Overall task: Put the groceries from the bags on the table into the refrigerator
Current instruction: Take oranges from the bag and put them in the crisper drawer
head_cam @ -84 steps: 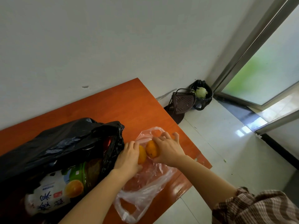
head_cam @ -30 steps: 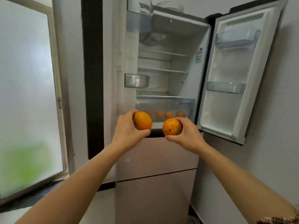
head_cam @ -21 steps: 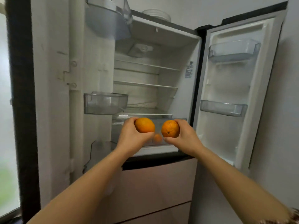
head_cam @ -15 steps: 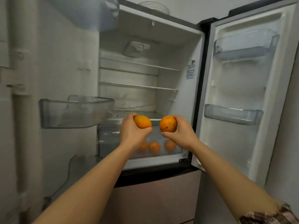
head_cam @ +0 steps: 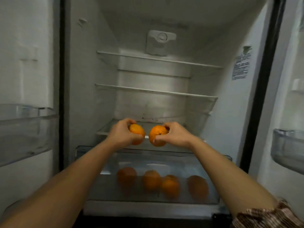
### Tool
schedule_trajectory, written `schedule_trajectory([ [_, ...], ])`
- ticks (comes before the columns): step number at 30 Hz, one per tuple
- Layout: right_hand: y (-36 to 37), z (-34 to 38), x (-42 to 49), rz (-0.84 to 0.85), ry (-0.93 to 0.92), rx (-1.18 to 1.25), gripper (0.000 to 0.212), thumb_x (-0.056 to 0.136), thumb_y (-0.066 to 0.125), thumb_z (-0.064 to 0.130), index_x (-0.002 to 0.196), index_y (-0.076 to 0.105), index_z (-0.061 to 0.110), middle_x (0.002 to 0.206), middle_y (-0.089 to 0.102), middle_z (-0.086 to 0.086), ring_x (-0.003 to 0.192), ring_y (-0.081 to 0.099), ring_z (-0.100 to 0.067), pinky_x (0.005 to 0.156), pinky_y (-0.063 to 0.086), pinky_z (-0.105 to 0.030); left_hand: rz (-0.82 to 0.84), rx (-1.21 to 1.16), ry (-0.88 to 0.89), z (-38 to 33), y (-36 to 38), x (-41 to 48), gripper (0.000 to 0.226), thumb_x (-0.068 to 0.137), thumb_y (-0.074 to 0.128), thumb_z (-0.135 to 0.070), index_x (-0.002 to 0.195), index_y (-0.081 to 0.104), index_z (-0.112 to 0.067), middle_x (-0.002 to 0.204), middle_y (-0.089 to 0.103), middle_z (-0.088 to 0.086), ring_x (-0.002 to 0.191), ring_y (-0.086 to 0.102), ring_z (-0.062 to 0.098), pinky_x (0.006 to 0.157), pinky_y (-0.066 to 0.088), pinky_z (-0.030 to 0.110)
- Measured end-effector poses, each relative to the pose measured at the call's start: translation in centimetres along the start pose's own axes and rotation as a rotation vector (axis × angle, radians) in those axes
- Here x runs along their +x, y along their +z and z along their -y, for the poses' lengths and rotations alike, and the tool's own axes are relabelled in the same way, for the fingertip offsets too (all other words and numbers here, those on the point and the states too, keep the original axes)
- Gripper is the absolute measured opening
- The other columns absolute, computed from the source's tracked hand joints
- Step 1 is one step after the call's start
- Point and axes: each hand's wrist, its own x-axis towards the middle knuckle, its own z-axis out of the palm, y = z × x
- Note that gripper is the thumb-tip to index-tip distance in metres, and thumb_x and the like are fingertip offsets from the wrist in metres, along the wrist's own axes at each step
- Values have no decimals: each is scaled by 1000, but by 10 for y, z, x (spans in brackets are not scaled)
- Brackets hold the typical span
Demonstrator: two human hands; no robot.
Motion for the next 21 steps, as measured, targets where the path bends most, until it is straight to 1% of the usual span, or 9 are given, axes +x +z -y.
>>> schedule_trajectory([
  [2, 8, -4, 20, 142, -20, -99, 39, 64, 78, 42, 85, 62, 13, 76, 57, 0, 69, 53, -14, 61, 43, -32, 78, 67, -64, 8, 0, 10, 69, 56, 84, -30, 119, 57, -21, 106, 61, 5, 90, 61, 19, 70, 51, 29],
  [5, 18, -5, 45, 350, -18, -218, 38, 68, 74, 44, 87, 63, 13, 77, 57, 1, 69, 54, -14, 56, 43, -27, 162, 222, -140, 22, 1, 24, 72, 40, 77, -43, 108, 64, -24, 96, 66, 2, 85, 64, 16, 73, 54, 29],
  [8, 29, -1, 67, 550, 2, -288, 35, 79, 71, 39, 98, 61, 11, 90, 61, -1, 78, 60, -16, 55, 48, -22, 210, 336, -208, 37, -2, 32, 53, 51, 81, -40, 99, 68, -20, 90, 69, 3, 84, 65, 17, 78, 55, 31],
  [11, 46, 0, 85, 690, 11, -367, 37, 83, 69, 39, 102, 60, 9, 96, 62, -5, 82, 63, -21, 59, 52, -24, 240, 430, -280, 51, -7, 40, 32, 66, 78, -33, 90, 72, -13, 86, 72, 7, 76, 63, 16, 75, 53, 30],
  [13, 59, -1, 96, 752, 13, -450, 41, 85, 68, 38, 109, 60, 6, 105, 63, -12, 84, 63, -23, 61, 53, -26, 323, 476, -313, 57, -8, 45, 28, 69, 75, -35, 87, 75, -13, 86, 74, 5, 73, 64, 14, 75, 54, 30],
  [15, 69, 0, 104, 807, 33, -514, 47, 85, 68, 38, 115, 59, 3, 107, 62, -14, 82, 62, -23, 60, 53, -26, 457, 561, -332, 62, -8, 52, 30, 75, 72, -38, 92, 76, -14, 90, 74, 2, 84, 69, 17, 79, 54, 31],
  [17, 77, 1, 110, 843, 46, -564, 50, 84, 69, 39, 117, 58, 2, 102, 61, -12, 74, 62, -20, 60, 53, -27, 584, 651, -363, 64, -8, 58, 32, 81, 68, -34, 101, 74, -11, 97, 73, 4, 94, 69, 23, 79, 54, 33],
  [18, 82, 1, 112, 852, 46, -585, 49, 84, 69, 39, 115, 59, 2, 98, 61, -11, 69, 61, -19, 58, 53, -26, 645, 707, -383, 65, -8, 61, 34, 83, 67, -33, 106, 72, -9, 103, 72, 7, 93, 69, 25, 76, 54, 34],
  [21, 104, -4, 115, 904, 24, -645, 32, 87, 69, 31, 100, 62, 3, 84, 61, -6, 64, 59, -20, 56, 50, -28, 850, 808, -478, 69, -8, 65, 41, 84, 65, -31, 116, 66, -5, 113, 67, 14, 68, 63, 19, 60, 50, 27],
])
